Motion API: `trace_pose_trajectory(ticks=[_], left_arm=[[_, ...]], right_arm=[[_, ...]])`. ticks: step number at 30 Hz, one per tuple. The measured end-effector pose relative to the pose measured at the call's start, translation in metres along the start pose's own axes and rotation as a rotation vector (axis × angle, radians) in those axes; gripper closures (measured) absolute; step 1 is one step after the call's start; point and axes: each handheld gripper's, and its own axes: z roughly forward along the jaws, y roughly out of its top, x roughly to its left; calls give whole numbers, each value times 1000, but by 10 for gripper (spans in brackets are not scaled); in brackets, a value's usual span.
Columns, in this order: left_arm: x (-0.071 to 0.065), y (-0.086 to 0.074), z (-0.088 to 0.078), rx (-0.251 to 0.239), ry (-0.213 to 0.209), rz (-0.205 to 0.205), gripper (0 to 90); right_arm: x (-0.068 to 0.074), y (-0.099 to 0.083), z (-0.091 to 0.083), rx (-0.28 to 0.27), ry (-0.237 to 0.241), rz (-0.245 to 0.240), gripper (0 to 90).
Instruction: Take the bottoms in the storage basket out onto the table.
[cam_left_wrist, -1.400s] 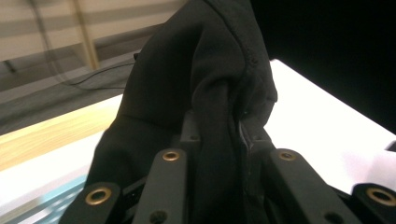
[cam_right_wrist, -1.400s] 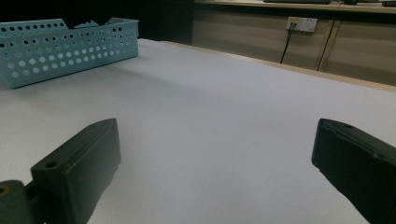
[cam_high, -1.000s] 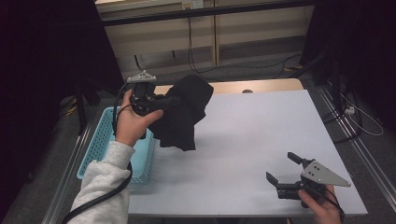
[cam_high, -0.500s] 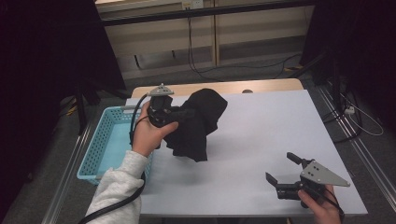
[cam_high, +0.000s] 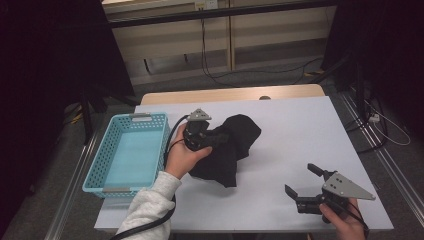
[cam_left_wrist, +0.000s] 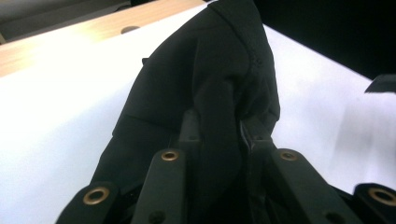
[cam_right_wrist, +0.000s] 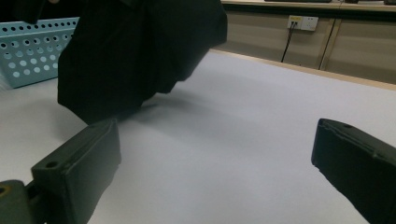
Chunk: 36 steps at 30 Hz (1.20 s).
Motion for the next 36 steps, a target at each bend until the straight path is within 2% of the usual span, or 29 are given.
trace_pose_trajectory(ticks=[5,7,9,10,12,14,16,18,21,25,28,30,34,36], left_arm=[[-2,-9,14,6,22,15,742],[1,-12,17,-5,21,-4,739],[3,-15,20,-7,27,-1,726],[5,-17,21,-16,36,4,704],[7,-18,21,-43,60,3,585],[10,-20,18,-67,63,-5,466],[12,-22,15,-63,92,12,392],[14,-24,11,-59,96,13,324],[17,-29,4,-65,109,19,275],[22,-35,-8,-81,106,6,215],[23,-37,-20,-83,121,12,202],[22,-37,-25,-88,129,16,193],[25,-39,-33,-54,153,6,178],[26,-42,-36,-58,154,4,173]], right_arm=[[1,0,1,2,7,-1,11],[1,0,1,2,7,-6,11],[1,0,2,6,9,-6,11],[1,0,2,7,9,-6,11],[1,0,2,8,7,-8,11],[1,0,2,7,10,-9,11],[2,0,3,10,9,-12,11],[2,0,3,16,12,-16,11],[4,1,5,24,15,-35,12],[6,1,10,51,20,-60,11],[8,3,16,62,40,-55,12],[9,5,21,66,36,-61,12],[14,9,36,97,54,-52,19],[16,12,44,110,43,-55,23]])
